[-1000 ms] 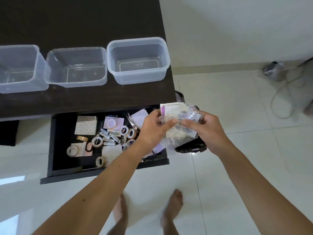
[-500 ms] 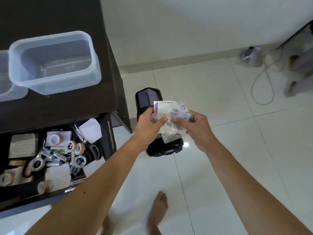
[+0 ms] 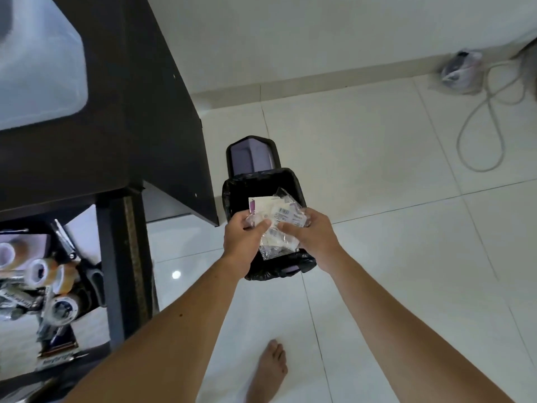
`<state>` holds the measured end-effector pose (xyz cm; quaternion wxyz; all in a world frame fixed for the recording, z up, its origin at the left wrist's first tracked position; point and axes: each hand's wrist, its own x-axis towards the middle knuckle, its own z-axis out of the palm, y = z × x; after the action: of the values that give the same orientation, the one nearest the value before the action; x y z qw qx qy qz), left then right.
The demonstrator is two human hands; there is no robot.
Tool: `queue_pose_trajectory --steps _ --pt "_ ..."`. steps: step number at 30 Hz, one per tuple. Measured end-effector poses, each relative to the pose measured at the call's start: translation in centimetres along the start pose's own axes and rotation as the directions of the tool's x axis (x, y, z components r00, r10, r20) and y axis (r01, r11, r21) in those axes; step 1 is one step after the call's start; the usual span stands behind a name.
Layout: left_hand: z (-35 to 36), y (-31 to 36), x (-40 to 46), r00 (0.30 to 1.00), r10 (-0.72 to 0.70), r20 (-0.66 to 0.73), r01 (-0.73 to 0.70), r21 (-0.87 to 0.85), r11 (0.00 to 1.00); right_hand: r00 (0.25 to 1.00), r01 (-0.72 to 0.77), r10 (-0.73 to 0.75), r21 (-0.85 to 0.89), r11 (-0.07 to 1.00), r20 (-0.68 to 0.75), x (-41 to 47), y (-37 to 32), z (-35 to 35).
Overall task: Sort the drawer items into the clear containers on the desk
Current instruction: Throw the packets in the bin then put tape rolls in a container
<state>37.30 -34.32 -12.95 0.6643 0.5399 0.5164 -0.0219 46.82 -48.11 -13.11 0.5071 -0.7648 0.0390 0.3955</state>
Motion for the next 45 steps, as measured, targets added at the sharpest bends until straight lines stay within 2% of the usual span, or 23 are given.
queue_pose_trajectory --steps 5,11,18,24,30,35,45 --pt "0.1 -1.7 1.7 1.0 -0.008 -0.017 0.01 0.114 0.993 0.995 0.005 -0.024 -0.18 0.984 -0.101 1.8 1.9 0.5" --pt "0.0 -1.9 0.6 0.997 0.044 -0.07 -0.032 0.16 0.987 0.988 0.002 -0.033 -0.202 0.979 -0.15 1.2 2.0 -0.3" --pt "-0.4 1.5 -2.6 0.994 0.108 0.035 -0.11 0.085 0.99 0.983 0.124 -0.151 -0.239 0.963 -0.1 -2.7 -2.3 0.0" --pt "-4.5 6.1 -7.6 0.978 0.174 0.113 -0.178 0.03 0.984 0.957 0.222 -0.262 -0.264 0.939 -0.127 -9.0 -7.7 0.6" --pt "-11.6 10.8 -14.4 0.921 0.309 0.237 -0.32 0.009 0.947 0.928 0.289 -0.337 -0.27 0.919 -0.155 -17.2 -13.0 3.4" --pt "-21.0 12.3 -18.5 0.855 0.41 0.316 -0.448 0.054 0.892 0.909 0.363 -0.402 -0.265 0.893 -0.111 -22.6 -15.5 9.1" --pt "-39.4 7.4 -16.4 0.907 0.405 0.119 -0.42 0.161 0.893 0.878 0.476 -0.469 -0.291 0.83 0.097 -25.1 -15.5 23.6"
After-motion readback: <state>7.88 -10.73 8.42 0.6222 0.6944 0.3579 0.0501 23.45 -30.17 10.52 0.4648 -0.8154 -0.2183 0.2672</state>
